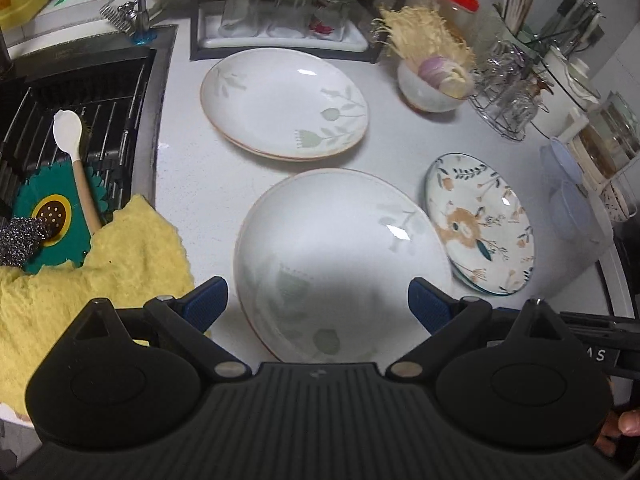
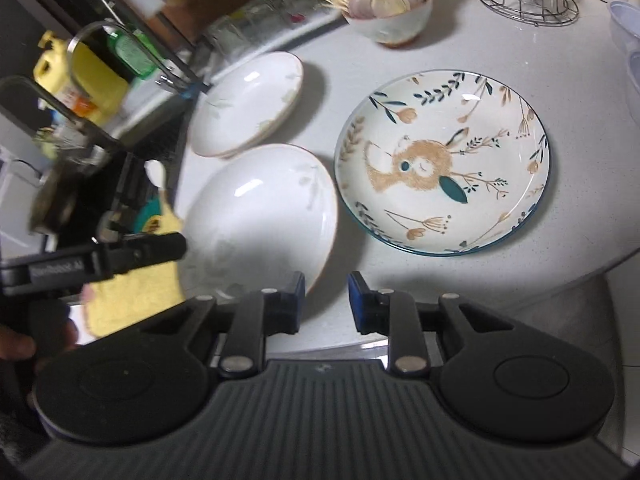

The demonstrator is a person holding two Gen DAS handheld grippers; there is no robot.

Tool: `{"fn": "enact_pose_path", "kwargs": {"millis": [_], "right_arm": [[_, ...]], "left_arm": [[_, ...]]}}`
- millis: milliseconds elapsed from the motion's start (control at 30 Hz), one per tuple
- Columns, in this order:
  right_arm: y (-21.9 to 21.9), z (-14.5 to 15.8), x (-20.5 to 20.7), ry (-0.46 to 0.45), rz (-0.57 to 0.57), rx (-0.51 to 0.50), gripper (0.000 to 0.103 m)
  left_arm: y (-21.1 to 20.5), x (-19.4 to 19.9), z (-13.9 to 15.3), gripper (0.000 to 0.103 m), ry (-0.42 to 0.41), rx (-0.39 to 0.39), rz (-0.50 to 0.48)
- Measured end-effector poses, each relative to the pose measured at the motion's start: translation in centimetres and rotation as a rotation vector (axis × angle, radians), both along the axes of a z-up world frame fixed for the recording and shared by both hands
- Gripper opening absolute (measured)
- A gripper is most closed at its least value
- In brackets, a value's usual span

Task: Organize plates and bowls
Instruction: 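Close both grippers on the rim of the white leaf-print plate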

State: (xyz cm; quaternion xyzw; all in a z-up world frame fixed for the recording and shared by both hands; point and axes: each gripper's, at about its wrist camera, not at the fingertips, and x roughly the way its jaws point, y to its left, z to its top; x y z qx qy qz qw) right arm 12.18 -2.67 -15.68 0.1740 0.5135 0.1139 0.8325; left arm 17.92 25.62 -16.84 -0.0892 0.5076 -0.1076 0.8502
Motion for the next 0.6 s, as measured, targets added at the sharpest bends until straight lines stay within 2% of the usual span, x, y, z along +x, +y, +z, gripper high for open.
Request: {"fn": "enact_pose_path", "kwargs": {"millis": [100,233,433,600], "right_arm": [[0.8,-0.3,0.8,0.012,-0.011,0.021,0.027],[1.7,-1.2,1.3,0.036,-0.045,0.039,0.027],[2.7,-2.1,2.0,0.042,-0.091,0.015,0.027],[2.6,-2.8,2.5,0.036,-0.124,0.019,0.023]], "left_arm": [[1.0,1.3,-1.1,0.095,0.014,-0.005,0.002],[1.9,2.6,-2.8,0.086,0.035,-0.04,-0.001],[2.5,3.9,-4.8,0.056,0.069,-0.085,0.008],[2.7,4.6,-5.5,0.04,0.06,-0.074,0.009]]}}
